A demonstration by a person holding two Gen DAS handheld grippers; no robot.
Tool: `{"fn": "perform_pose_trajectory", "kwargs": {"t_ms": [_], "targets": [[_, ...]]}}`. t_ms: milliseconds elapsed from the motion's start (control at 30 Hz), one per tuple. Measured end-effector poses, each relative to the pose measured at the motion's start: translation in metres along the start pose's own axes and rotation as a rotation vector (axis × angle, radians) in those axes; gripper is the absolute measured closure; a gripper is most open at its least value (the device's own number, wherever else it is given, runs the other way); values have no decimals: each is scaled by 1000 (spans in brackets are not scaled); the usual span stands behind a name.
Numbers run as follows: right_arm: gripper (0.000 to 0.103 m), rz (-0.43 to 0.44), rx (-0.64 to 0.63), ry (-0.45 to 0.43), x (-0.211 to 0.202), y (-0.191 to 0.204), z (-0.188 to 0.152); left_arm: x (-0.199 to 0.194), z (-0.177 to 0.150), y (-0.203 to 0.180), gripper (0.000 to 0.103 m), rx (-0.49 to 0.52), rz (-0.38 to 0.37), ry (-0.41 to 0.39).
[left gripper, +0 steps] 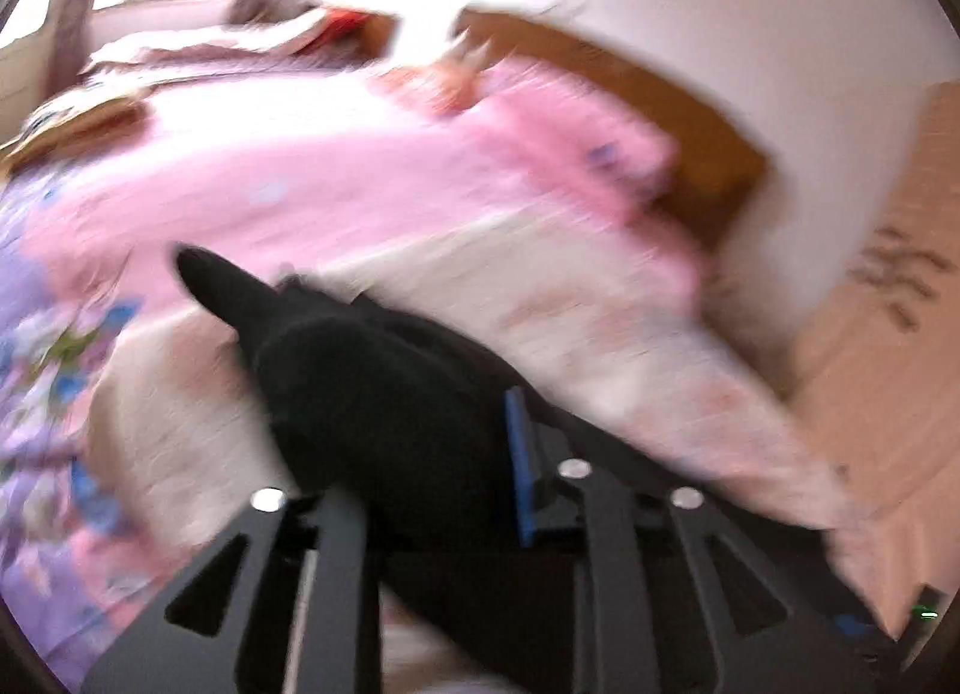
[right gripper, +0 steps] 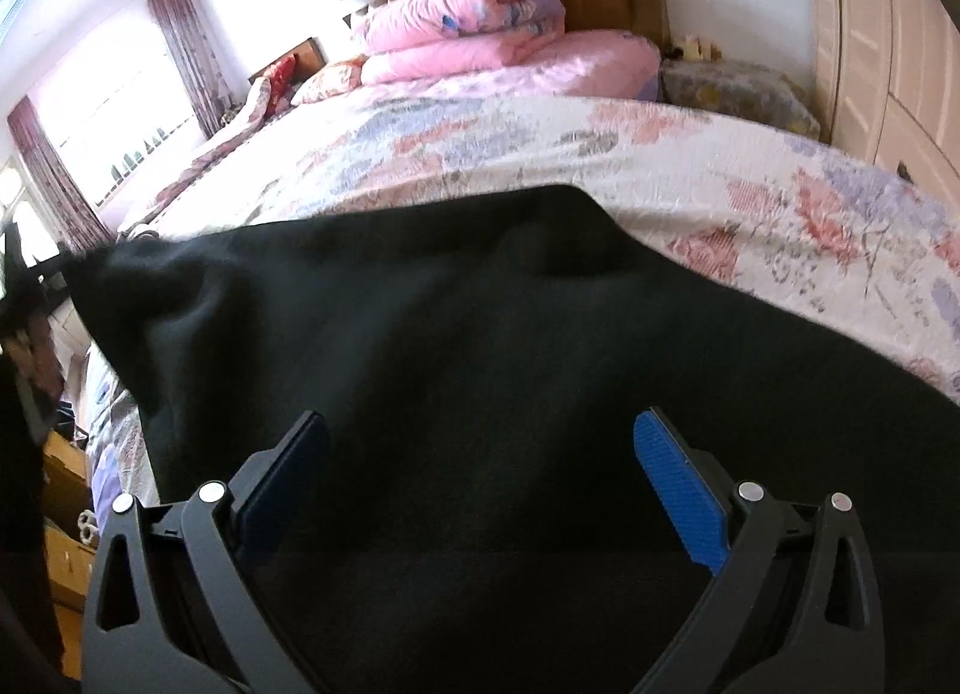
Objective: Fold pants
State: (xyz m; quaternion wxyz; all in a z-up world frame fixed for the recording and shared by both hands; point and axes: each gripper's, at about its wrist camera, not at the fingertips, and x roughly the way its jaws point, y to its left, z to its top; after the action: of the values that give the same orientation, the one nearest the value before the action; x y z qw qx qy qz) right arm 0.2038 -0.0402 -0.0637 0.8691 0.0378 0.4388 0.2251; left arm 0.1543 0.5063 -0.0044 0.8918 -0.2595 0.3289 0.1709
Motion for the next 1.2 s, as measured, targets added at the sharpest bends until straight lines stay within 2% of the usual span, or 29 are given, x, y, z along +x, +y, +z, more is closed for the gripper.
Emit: {"fn": "perform_pose_trajectory", "kwargs": {"t_ms": [33,100,133,167,233,300,367,400,433,467,500,533,600,700,767,800,833,900,933,1000,1033,1067,1100,1200], "targets": [[5,1,0,6,1,0,0,22,-7,21,76,-62,-1,81],[5,-3,-3,11,2,2,-1,39,-14,39,73,-136,-91,145],[5,-7,-6,10,2,2,-2,39,-17,47,65,-172,-157,126],[5,-11,-11,8,1,4,-2,33,-26,50,49,-201,-212,110],[5,-21,-23,6,1,6,-4,32,-27,63,30,-318,-376,98],[5,-36,-29,5,1,8,-5,41,-14,61,28,-377,-404,120],[5,-60,-35,5,1,10,-5,51,-7,67,23,-473,-464,143],[5,-71,-42,3,1,12,-6,55,-5,73,24,-533,-486,147],[5,-81,-52,0,0,14,-6,58,-6,79,29,-591,-500,156],[5,-86,-58,-2,0,14,-6,64,-8,87,53,-643,-502,163],[5,-96,-69,-6,0,17,-7,64,-6,85,77,-639,-490,167],[5,-103,-75,-7,0,19,-7,57,0,78,94,-571,-461,165],[5,-116,-92,-9,0,22,-8,36,19,46,95,-333,-384,116],[5,-116,-105,-1,1,23,-8,4,49,-4,95,-41,-396,16],[5,-115,-101,2,2,22,-8,-15,62,-17,95,42,-435,-56],[5,-114,-98,3,2,22,-7,-20,66,-16,95,64,-480,-99],[5,-115,-96,2,2,21,-7,-16,68,-14,94,58,-487,-112],[5,-118,-95,-2,2,22,-8,8,60,12,94,-24,-433,-73],[5,-120,-94,-3,1,23,-8,27,50,32,92,-86,-388,-21],[5,-121,-96,1,2,23,-8,87,23,73,88,-227,-265,164],[5,-119,-97,5,3,23,-7,103,13,85,89,-268,-280,203],[5,-118,-98,7,3,23,-8,105,4,97,89,-310,-366,155],[5,-117,-99,8,3,22,-8,104,4,101,89,-334,-396,138],[5,-110,-109,1,1,24,-7,106,11,99,83,-350,-401,143]]}}
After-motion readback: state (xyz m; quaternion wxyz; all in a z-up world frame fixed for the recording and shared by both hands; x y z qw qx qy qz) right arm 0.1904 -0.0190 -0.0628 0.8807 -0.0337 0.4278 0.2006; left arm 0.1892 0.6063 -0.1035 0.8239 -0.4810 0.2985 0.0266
